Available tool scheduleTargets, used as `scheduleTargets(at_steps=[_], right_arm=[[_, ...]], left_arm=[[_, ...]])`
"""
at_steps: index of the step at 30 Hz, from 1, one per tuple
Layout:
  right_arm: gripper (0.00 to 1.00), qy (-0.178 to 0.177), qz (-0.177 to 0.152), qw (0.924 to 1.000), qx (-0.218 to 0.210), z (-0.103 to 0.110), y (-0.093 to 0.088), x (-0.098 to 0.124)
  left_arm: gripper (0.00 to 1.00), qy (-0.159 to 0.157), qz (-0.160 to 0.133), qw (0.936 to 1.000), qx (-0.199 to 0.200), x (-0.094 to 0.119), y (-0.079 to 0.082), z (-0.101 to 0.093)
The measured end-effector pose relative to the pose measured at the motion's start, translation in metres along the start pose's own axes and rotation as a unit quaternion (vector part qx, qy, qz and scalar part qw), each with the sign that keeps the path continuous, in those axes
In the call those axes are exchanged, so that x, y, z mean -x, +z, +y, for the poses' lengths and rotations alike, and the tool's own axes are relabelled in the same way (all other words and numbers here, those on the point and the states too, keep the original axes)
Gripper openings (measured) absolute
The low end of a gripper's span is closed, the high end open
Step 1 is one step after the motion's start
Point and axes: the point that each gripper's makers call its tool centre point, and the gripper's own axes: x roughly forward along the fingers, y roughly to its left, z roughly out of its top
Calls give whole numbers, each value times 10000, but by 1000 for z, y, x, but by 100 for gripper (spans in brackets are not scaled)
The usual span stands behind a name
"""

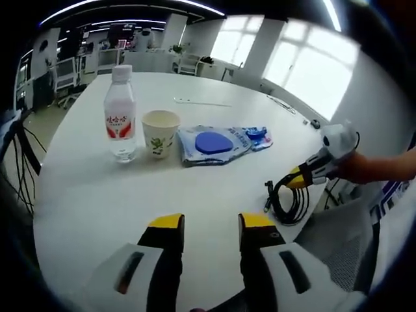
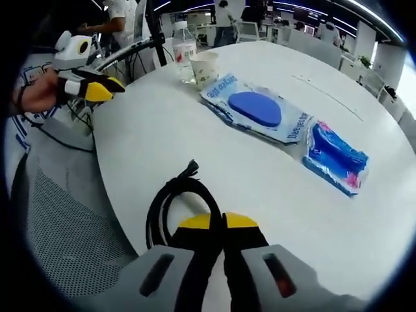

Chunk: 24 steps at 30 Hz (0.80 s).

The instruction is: Arrange the tabletop items into an orderly group along one side of the table until the central work area is clear of visible clutter.

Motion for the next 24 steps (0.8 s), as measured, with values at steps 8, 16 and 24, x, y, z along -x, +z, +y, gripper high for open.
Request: scheduleTargets(at_steps=[8, 16, 24], right_arm=[[1, -98, -193, 9998, 21, -2, 12, 13], [1, -185, -299, 9994, 4, -9, 17, 22], [1, -251, -311, 9992, 32, -18, 19, 27]], left_arm=[[32, -13, -23, 10000, -13, -1, 1, -2], [32, 26, -68, 10000, 21, 1, 2, 1], [33, 64, -109, 9999, 54, 4, 1, 0]])
